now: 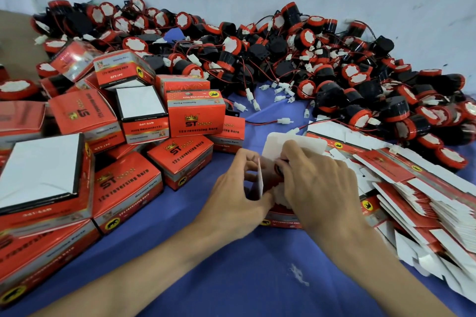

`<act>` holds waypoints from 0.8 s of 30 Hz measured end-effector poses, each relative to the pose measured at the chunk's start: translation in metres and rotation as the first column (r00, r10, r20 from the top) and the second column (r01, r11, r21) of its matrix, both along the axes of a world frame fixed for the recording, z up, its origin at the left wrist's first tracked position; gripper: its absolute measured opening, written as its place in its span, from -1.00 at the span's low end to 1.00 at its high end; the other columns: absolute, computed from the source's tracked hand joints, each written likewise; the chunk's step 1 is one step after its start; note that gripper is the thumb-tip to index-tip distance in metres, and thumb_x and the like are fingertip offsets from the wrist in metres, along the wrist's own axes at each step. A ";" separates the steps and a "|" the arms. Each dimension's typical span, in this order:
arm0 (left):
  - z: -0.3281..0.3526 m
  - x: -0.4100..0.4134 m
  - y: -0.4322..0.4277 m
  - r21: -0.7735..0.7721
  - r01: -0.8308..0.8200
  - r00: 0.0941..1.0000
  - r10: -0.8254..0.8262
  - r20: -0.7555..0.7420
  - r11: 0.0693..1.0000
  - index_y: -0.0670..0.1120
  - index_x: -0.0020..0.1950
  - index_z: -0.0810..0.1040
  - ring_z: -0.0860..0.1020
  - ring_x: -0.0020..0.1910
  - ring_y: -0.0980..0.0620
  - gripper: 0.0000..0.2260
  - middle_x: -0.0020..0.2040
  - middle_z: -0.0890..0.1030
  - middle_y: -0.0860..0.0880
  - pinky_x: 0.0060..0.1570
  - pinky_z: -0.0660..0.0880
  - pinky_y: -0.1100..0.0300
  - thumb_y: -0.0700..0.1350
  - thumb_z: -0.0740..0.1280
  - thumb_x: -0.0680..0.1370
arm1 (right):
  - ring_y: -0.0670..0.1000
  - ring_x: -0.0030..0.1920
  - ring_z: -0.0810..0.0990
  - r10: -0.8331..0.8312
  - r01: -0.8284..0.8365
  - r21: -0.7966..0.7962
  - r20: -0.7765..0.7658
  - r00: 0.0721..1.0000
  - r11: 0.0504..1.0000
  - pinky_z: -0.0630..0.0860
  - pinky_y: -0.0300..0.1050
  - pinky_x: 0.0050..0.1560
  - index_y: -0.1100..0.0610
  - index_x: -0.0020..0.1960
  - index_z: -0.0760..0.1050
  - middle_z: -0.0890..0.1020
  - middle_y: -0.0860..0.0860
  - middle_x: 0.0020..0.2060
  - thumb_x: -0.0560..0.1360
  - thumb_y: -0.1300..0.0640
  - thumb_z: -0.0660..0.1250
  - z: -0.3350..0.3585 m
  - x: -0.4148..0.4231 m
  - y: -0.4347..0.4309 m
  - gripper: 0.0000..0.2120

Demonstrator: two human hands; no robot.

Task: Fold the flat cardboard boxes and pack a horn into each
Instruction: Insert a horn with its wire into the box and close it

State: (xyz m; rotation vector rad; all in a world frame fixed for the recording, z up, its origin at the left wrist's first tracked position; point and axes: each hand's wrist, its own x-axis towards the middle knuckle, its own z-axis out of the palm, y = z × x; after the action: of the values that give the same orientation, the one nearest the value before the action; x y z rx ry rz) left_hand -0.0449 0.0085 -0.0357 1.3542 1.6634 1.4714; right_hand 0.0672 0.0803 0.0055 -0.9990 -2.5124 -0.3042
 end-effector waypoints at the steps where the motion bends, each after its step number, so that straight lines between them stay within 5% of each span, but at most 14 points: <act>1: 0.000 -0.001 0.000 -0.003 0.007 1.000 -0.007 0.002 1.000 0.01 0.02 0.39 0.55 -0.08 0.23 -0.72 -0.07 0.61 0.19 -0.19 0.50 0.35 -0.19 0.44 0.45 | 0.19 -0.61 0.45 0.006 -0.005 0.024 -0.012 1.000 1.000 0.15 -0.18 -0.51 0.17 -0.26 0.43 0.51 0.06 -0.52 0.07 0.32 0.58 0.000 -0.001 -0.001 -0.62; 5: 0.001 -0.002 -0.001 -0.015 0.010 1.000 -0.010 0.001 1.000 0.03 0.04 0.40 0.57 -0.10 0.20 -0.70 -0.08 0.61 0.16 -0.13 0.53 0.20 -0.20 0.43 0.42 | 0.14 -0.67 0.42 0.133 -0.136 0.103 0.032 0.991 0.985 0.10 -0.24 -0.51 0.20 -0.28 0.45 0.48 0.06 -0.58 -0.03 0.35 0.58 -0.001 -0.006 -0.001 -0.58; 7: 0.001 -0.002 -0.002 -0.018 0.000 1.000 0.000 0.002 1.000 0.05 0.02 0.40 0.57 -0.11 0.19 -0.70 -0.09 0.61 0.14 -0.13 0.54 0.20 -0.11 0.38 0.35 | 0.15 -0.57 0.50 0.168 -0.177 0.069 0.121 0.978 0.982 0.13 -0.21 -0.50 0.21 -0.24 0.48 0.55 0.08 -0.50 0.08 0.29 0.57 0.001 -0.009 0.000 -0.65; 10: 0.000 0.000 -0.003 -0.019 -0.004 1.000 0.005 0.008 1.000 0.06 0.00 0.37 0.57 -0.15 0.19 -0.68 -0.10 0.60 0.17 -0.15 0.53 0.21 -0.06 0.36 0.30 | 0.15 -0.06 0.58 0.212 -0.172 -0.189 0.213 0.954 0.967 0.32 -0.08 -0.25 0.12 0.03 0.47 0.61 0.03 -0.05 0.50 0.11 0.25 0.007 -0.005 0.010 -0.86; 14: -0.003 0.003 -0.004 0.002 0.022 1.000 -0.021 -0.009 1.000 0.04 0.01 0.32 0.55 -0.19 0.16 -0.66 -0.13 0.56 0.12 -0.15 0.52 0.16 -0.06 0.37 0.32 | -0.18 0.12 0.37 0.465 -0.316 -0.587 0.120 0.877 0.746 0.41 0.00 0.08 0.02 -0.11 0.50 0.52 -0.18 -0.09 0.55 -0.02 0.02 0.014 0.014 0.021 -0.70; 16: -0.001 0.001 -0.005 0.023 0.069 0.997 -0.070 0.034 0.997 0.00 0.02 0.33 0.52 -0.20 0.15 -0.69 -0.13 0.55 0.07 -0.16 0.51 0.20 -0.07 0.35 0.35 | -0.18 0.23 0.31 0.509 -0.322 -0.650 0.116 0.853 0.688 0.39 0.04 0.17 0.02 0.02 0.56 0.49 -0.18 0.06 0.62 0.01 0.03 0.012 0.018 0.023 -0.68; 19: 0.003 -0.003 -0.008 0.076 0.143 0.976 -0.154 0.155 0.987 -0.08 0.06 0.38 0.53 -0.12 0.10 -0.63 -0.09 0.56 0.00 -0.09 0.48 0.27 0.05 0.33 0.35 | 0.01 0.16 0.49 0.404 -0.386 -0.454 -0.062 0.913 0.803 0.47 0.13 0.05 0.06 0.13 0.59 0.54 -0.03 0.09 0.59 0.15 0.22 -0.003 0.015 0.018 -0.79; 22: 0.004 -0.004 -0.011 0.089 0.169 0.974 -0.180 0.141 0.982 -0.08 0.13 0.41 0.56 0.00 0.02 -0.68 0.02 0.59 -0.03 0.02 0.48 0.19 0.02 0.31 0.45 | 0.10 -0.16 0.60 0.164 -0.305 -0.335 -0.390 0.906 0.891 0.53 0.11 -0.16 0.12 -0.09 0.59 0.65 -0.03 -0.19 0.45 0.13 0.43 -0.013 0.007 0.008 -0.92; 24: 0.003 -0.004 -0.011 0.078 0.163 0.977 -0.172 0.123 0.983 -0.02 0.16 0.41 0.56 0.01 0.07 -0.73 0.03 0.60 0.06 0.02 0.48 0.23 0.00 0.27 0.49 | 0.12 -0.26 0.64 0.209 -0.323 -0.221 -0.421 0.883 0.920 0.57 0.09 -0.27 0.17 -0.14 0.62 0.68 0.00 -0.26 0.41 0.14 0.44 -0.015 0.008 0.006 -0.90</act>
State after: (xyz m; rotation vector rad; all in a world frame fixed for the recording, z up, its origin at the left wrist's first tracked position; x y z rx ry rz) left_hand -0.0487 -0.0026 -0.0326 1.3688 1.3950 1.4942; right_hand 0.0753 0.0865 -0.0097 -0.7049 -2.3139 0.3260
